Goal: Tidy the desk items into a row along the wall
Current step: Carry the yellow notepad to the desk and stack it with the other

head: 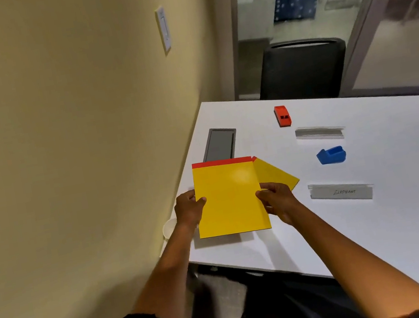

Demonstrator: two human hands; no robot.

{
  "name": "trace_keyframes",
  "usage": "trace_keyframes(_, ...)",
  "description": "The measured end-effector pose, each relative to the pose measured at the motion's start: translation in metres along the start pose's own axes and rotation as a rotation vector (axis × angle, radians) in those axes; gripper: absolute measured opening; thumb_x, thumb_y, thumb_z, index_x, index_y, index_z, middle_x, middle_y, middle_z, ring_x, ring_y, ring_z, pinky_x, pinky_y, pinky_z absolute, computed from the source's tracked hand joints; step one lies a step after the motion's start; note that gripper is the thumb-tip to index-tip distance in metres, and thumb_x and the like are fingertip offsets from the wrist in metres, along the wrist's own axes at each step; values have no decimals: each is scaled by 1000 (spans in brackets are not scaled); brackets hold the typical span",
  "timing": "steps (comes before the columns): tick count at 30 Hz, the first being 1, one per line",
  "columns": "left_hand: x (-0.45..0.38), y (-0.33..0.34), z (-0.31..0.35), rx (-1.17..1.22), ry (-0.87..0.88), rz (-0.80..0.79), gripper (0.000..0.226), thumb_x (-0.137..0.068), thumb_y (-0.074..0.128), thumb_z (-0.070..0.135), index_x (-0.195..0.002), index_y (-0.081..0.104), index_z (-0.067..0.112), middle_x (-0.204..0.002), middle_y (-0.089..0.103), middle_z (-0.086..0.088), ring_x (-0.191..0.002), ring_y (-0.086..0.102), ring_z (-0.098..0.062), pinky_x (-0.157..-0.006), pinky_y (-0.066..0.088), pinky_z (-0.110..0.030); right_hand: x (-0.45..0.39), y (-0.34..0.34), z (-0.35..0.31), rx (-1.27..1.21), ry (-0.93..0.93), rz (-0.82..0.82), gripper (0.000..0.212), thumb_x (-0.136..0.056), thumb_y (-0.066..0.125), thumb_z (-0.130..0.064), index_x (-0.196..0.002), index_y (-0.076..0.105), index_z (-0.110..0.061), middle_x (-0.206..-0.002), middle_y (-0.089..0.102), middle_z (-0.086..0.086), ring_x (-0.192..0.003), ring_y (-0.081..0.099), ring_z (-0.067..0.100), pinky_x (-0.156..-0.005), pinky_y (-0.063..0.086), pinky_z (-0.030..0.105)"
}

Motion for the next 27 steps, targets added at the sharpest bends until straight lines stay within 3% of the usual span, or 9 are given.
trace_keyframes(1,-6,1,0,-12,3,29,9,-85,64,4,-86,68,-4,-94,69,-22,-86,52,-17,-70,36,-24,-6,-1,0,-4,5,11,22,-91,60,-3,-110,66,-10,-100,69,13,-84,66,26,-68,54,34)
trace_keyframes(5,-27,7,8,-20,-29,72,22,-85,65,3,-105,67,-5,-103,65,-6,-101,59,-23,-81,36,-22,-37,-1,1,-16,26,32,20,-86,67,-2,-106,66,-7,-100,68,15,-80,66,23,-62,53,30)
trace_keyframes(8,-44,7,4,-68,-52,101,26,-83,68,3,-108,67,-5,-116,67,-16,-113,60,-28,-87,40,-25,-56,4,6,-14,37,52,20,-83,72,-4,-101,66,-9,-104,68,18,-85,67,28,-65,55,33)
trace_keyframes(11,-65,7,6,-147,-17,105,6,-80,70,2,-86,69,4,-92,68,-17,-96,61,-31,-83,42,-30,-76,12,7,-9,49,78,22,-82,74,-7,-100,65,-12,-105,68,17,-92,68,34,-71,57,38)
trace_keyframes(13,-88,7,4,-239,-4,95,15,-79,70,3,-70,62,12,-77,60,-17,-80,55,-33,-75,43,-35,-92,18,6,3,43,86,25,-81,75,-7,-104,65,-10,-105,68,18,-92,68,35,-74,58,41)
trace_keyframes(16,-121,6,-3,-283,-25,72,10,-77,68,4,-80,65,-6,-74,59,-25,-68,51,-32,-67,43,-39,-116,28,4,47,20,126,28,-80,75,-6,-106,65,-8,-104,67,19,-90,67,34,-74,59,43)
trace_keyframes(22,-190,7,-15,-287,-48,38,13,-78,63,2,-87,70,7,-78,64,-16,-69,52,-21,-63,39,-28,-161,50,3,87,31,216,28,-82,72,-3,-109,66,-4,-104,65,15,-91,66,32,-74,59,41)
trace_keyframes(25,-214,11,-24,-281,-82,70,15,-78,56,4,-73,59,18,-67,52,-9,-65,43,-21,-59,32,-29,-183,63,11,141,44,236,15,-81,73,-4,-90,68,-15,-98,66,13,-92,67,34,-80,59,47)
trace_keyframes(27,-222,14,-29,-261,-108,76,16,-81,54,3,-79,64,15,-71,57,-10,-66,48,-24,-61,35,-30,-197,71,19,171,59,262,18,-80,74,-5,-83,67,-22,-98,68,11,-95,66,33,-86,56,52)
Point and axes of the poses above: each hand's wrist, its own x-axis away from the middle knuckle, its own y-axis out of the palm, z = x × y, the point moved 5 cm from there along -x, towards the middle knuckle
